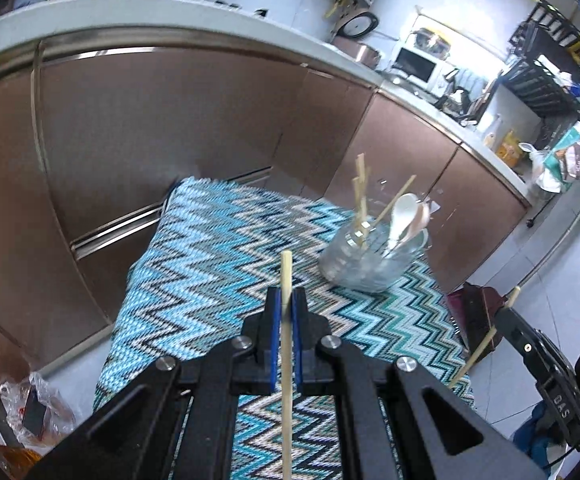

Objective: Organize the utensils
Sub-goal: 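Lift both chopsticks, lower them into the holder and open both grippers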

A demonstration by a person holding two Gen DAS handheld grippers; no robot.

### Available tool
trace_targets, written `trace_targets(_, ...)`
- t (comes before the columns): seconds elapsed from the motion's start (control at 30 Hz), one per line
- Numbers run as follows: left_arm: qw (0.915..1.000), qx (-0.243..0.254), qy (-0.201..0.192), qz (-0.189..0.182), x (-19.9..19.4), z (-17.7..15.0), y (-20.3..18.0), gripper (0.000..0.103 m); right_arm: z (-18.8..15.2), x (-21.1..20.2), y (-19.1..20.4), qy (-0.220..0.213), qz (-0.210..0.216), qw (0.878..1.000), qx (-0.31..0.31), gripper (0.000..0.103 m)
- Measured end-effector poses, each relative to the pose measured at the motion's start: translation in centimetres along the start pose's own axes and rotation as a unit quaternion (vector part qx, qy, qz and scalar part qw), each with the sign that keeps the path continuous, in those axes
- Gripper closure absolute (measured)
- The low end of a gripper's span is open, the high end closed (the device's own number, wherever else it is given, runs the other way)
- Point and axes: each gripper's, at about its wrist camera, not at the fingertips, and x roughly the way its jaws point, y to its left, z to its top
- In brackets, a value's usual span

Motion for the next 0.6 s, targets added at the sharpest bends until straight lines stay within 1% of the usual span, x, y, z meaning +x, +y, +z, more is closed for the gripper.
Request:
trace_targets(0.07, 0.9999, 0.007, -0.01, -0.005, -0.2, 0.4, -1.0, 0.098, 0.5, -0.5, -0.7, -0.012, -0.01, 1.0, 0.001, 0.098)
trace_targets(0.33, 0.9982, 0.019, -0.045, -0.035, 0.3, 3.4, -4.5, 0.098, 3.4, -0.8, -3.4, -0.052, -0.021, 0.998, 0.003, 0.098)
trace_targets(0.43, 0.9961, 0.025, -0.07, -0.047, 0.3, 5.1, -5.9, 0.098, 5.2, -0.5, -4.3, -0.076, -0.025, 0.997, -0.004, 0.098)
trace_targets(0.6, 0.9895, 0.035, -0.123, -0.068, 0.9, 8.2, -8.5, 0.098, 8.3, 0.1, -5.5, -0.121, -0.023, 0.992, -0.008, 0.098)
